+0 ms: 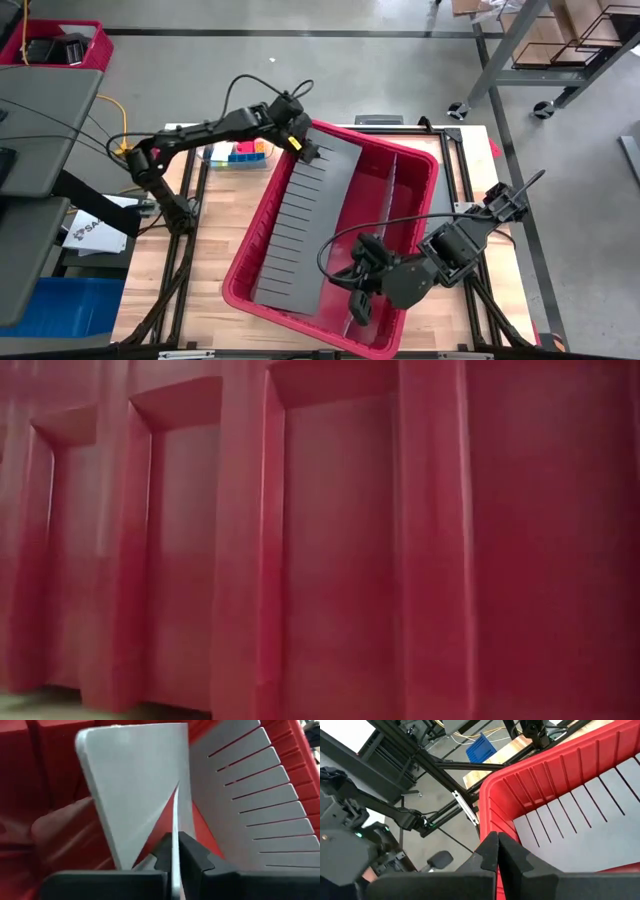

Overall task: Sort blocks
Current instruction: Assemble the bin divider into the red bin

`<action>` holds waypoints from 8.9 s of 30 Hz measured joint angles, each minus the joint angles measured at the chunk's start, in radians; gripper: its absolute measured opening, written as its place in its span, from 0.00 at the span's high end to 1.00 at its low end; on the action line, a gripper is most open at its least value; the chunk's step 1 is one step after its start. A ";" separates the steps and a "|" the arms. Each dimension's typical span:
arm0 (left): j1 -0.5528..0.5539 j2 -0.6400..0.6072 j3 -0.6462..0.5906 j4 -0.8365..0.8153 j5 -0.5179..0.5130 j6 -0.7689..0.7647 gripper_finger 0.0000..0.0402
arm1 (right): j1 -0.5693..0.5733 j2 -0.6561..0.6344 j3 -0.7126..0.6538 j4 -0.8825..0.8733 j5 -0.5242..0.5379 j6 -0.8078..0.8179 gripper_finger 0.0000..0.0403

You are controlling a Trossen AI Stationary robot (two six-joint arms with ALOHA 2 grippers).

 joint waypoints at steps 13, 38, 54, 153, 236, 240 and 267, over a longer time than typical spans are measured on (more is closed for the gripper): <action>0.001 -0.303 0.000 0.045 0.139 -0.110 1.00 | -0.091 0.095 -0.004 0.001 -0.029 0.050 1.00; 0.104 -0.540 0.001 0.551 0.064 -0.524 1.00 | -0.147 0.132 -0.003 0.009 0.063 -0.053 0.64; 0.138 -0.638 0.001 0.429 -0.348 -0.664 1.00 | -0.153 0.129 0.173 -0.127 0.344 -0.410 0.58; 0.123 -0.689 0.002 0.509 -0.706 -0.822 1.00 | -0.506 0.334 0.206 0.342 1.110 -1.641 0.97; -0.214 -0.196 0.234 -0.185 -0.443 0.110 1.00 | -0.065 0.300 0.193 0.240 0.423 0.316 1.00; -0.202 -0.169 0.235 -0.211 -0.442 0.112 1.00 | -0.076 0.300 0.193 0.242 0.422 0.298 1.00; -0.182 -0.165 0.236 -0.180 -0.598 0.186 1.00 | -0.097 0.298 0.189 0.173 0.409 0.317 1.00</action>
